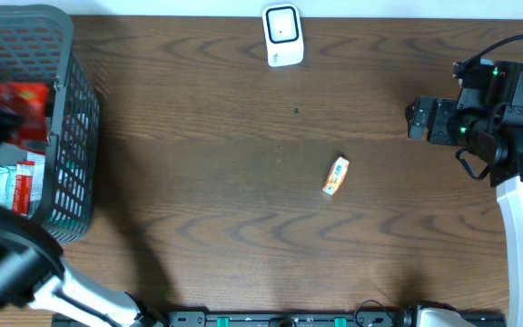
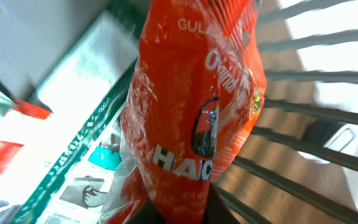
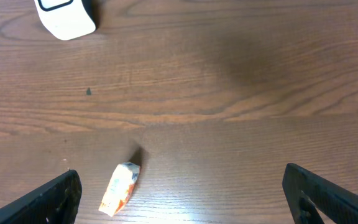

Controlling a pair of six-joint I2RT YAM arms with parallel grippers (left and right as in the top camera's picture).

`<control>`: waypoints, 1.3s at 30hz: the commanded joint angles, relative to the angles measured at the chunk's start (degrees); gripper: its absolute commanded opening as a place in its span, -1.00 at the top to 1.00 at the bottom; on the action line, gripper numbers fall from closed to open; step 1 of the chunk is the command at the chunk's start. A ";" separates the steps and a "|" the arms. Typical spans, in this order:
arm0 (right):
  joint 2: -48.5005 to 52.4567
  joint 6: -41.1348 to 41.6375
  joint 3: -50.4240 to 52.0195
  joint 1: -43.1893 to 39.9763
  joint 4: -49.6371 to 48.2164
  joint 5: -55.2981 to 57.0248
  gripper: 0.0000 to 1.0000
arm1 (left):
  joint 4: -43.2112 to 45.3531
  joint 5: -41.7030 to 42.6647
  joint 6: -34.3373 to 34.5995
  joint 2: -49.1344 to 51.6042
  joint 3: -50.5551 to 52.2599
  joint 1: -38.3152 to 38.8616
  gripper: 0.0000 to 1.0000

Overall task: Scan the item barcode
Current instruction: 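Lift the red HACKS bag out and carry it toward the scanner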

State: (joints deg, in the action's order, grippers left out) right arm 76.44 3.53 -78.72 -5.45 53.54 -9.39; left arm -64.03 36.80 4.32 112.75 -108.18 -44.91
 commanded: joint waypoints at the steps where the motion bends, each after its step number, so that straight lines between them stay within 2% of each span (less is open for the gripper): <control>1: -0.39 0.68 -0.94 -0.24 0.09 -0.09 -0.98 | 2.78 1.57 5.57 -11.52 -2.58 -0.68 0.85; 8: -0.39 0.70 -0.94 -0.24 0.09 -0.09 -0.98 | 5.97 3.06 14.45 -25.92 -2.58 -0.44 0.85; 11: -0.39 0.70 -0.94 -0.24 0.09 -0.09 -0.99 | 5.92 12.90 14.47 -31.67 -2.58 1.11 0.85; 13: -0.39 0.70 -0.94 -0.24 0.09 -0.09 -0.98 | 5.60 16.13 14.47 -33.57 -2.58 2.73 0.85; 22: -0.39 0.68 -0.94 -0.24 0.09 -0.09 -0.98 | -2.36 15.39 14.43 -37.03 -1.33 22.82 0.85; 29: -0.39 0.68 -0.94 -0.24 0.09 -0.09 -0.99 | -2.93 6.45 14.49 -35.54 6.36 39.98 0.85; 34: -0.39 0.68 -0.94 -0.24 0.09 -0.09 -0.99 | 3.28 -2.40 19.96 -32.44 15.23 52.22 0.86; 39: -0.39 0.70 -0.94 -0.24 0.09 -0.09 -0.98 | 14.71 -2.99 26.32 -26.29 24.13 61.88 0.86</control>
State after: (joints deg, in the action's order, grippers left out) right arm 76.44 3.53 -78.72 -5.45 53.56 -9.39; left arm -53.10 36.03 25.08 83.13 -87.48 12.45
